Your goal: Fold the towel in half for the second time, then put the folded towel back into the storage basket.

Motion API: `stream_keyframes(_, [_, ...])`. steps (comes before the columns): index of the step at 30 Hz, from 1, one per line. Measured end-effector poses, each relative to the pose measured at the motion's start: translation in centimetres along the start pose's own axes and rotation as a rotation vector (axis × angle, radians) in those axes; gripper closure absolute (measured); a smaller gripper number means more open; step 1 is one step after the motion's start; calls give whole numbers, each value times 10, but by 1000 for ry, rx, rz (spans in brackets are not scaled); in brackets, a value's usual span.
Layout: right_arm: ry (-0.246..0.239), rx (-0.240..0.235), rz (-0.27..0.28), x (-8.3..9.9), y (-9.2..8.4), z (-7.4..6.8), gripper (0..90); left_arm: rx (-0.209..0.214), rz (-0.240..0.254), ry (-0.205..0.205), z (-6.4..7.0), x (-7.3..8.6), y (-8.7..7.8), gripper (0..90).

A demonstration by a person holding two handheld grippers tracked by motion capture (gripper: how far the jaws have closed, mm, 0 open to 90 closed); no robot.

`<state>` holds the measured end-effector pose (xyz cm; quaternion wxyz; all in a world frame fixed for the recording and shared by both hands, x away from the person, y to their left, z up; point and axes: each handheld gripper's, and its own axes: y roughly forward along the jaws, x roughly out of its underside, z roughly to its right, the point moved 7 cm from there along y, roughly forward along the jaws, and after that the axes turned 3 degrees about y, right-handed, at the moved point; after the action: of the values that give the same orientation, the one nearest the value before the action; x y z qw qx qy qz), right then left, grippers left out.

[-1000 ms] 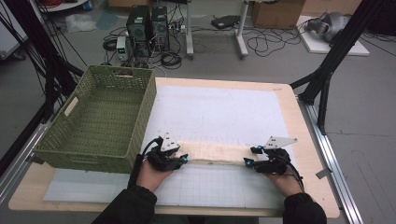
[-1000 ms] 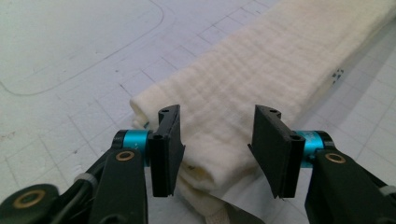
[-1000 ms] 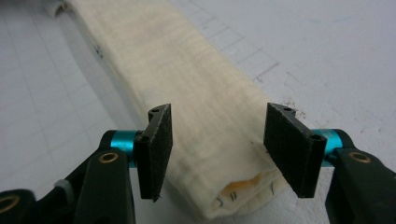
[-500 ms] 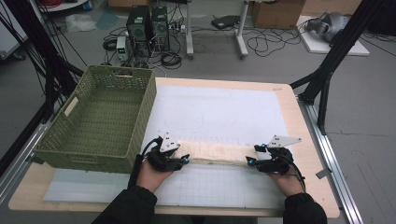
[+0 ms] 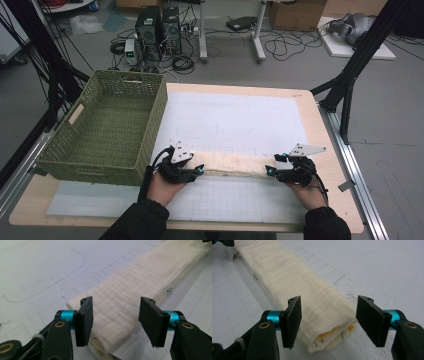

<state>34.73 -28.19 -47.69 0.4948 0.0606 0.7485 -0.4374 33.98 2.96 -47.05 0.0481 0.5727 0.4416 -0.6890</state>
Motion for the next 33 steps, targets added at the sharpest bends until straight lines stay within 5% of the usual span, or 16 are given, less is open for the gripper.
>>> stream_keyframes(10, [48, 31, -24, 2, 0, 8, 459, -84, -5, -27, -12, 2, -5, 499])
stream_keyframes(24, [68, 28, -49, 5, 2, 10, 416, -119, -59, -70, -21, 10, -2, 491])
stream_keyframes(29, [73, 13, -69, 9, 6, 8, 436, -101, -122, -89, -20, 20, 6, 491])
stream_keyframes(33, [60, 16, -99, 14, 10, 6, 464, -49, -106, -124, -21, 22, 7, 496])
